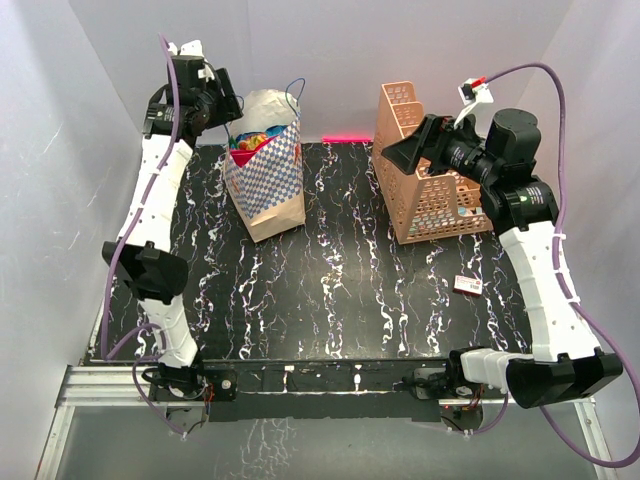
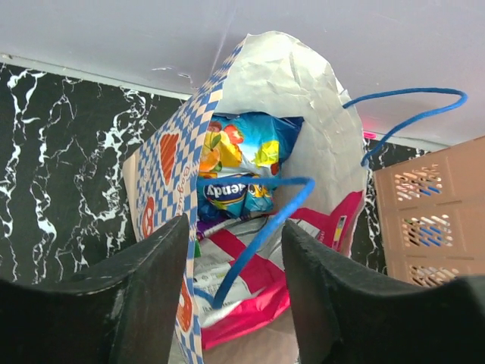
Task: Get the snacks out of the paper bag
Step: Adjust the paper bag at the center of the board.
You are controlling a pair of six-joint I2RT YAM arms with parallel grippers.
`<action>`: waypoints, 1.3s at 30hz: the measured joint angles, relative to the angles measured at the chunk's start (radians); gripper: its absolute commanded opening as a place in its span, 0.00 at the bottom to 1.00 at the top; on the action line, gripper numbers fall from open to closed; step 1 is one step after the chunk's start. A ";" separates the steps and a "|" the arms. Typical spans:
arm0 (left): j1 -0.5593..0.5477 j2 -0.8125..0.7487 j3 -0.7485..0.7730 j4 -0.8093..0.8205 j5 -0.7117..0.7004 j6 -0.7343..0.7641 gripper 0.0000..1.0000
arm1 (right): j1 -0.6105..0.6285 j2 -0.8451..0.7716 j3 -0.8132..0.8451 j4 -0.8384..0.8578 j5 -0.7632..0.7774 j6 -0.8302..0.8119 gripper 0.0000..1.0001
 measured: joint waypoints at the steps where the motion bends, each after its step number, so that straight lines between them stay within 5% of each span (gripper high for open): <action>1: 0.000 0.015 0.016 0.000 0.003 -0.001 0.42 | 0.004 -0.004 0.000 -0.001 0.003 0.001 0.98; 5: 0.001 0.032 0.019 0.011 0.035 -0.006 0.16 | 0.013 -0.027 -0.013 0.008 0.006 0.008 0.98; 10: 0.003 0.024 -0.006 0.047 0.074 -0.026 0.01 | 0.060 -0.017 -0.033 0.029 0.010 0.026 0.98; 23: 0.011 -0.340 -0.484 0.206 0.145 -0.113 0.00 | 0.364 0.221 0.007 0.059 0.132 0.023 0.98; 39: -0.005 -0.694 -0.785 0.163 0.133 -0.140 0.00 | 0.422 0.323 0.111 0.101 0.385 0.056 0.98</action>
